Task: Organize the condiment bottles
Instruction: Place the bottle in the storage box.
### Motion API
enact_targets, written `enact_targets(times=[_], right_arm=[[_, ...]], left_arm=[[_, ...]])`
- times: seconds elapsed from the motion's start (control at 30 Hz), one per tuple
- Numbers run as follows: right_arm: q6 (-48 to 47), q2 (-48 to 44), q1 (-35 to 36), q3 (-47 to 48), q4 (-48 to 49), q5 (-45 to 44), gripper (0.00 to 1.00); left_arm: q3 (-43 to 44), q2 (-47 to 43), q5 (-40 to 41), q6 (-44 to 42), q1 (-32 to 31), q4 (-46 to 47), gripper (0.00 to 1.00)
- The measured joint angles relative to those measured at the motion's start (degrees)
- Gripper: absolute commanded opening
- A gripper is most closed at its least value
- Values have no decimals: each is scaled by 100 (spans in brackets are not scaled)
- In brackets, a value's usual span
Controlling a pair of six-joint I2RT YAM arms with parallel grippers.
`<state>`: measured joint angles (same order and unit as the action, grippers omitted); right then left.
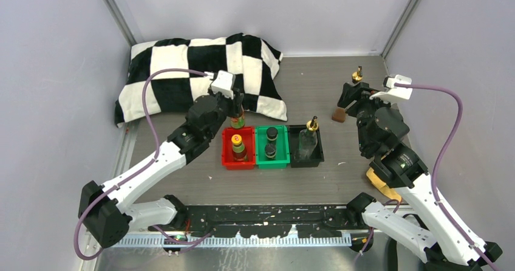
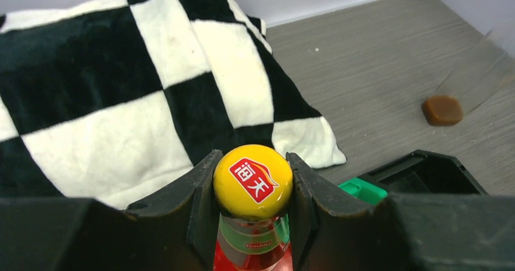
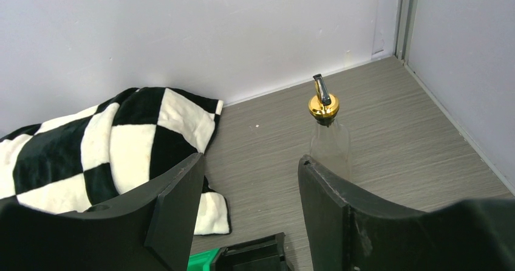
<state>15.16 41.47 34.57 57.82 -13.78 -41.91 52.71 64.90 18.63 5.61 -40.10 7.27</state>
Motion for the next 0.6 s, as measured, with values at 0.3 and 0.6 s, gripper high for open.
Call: enact_targets(times=[0.3, 0.6], right_arm=[[2, 0, 0, 0, 0, 2, 64], [2, 0, 0, -2, 0, 4, 63]], left_arm=[[-562, -85, 46, 258, 0, 138, 0], [-1012, -236, 92, 483, -4, 522, 0]])
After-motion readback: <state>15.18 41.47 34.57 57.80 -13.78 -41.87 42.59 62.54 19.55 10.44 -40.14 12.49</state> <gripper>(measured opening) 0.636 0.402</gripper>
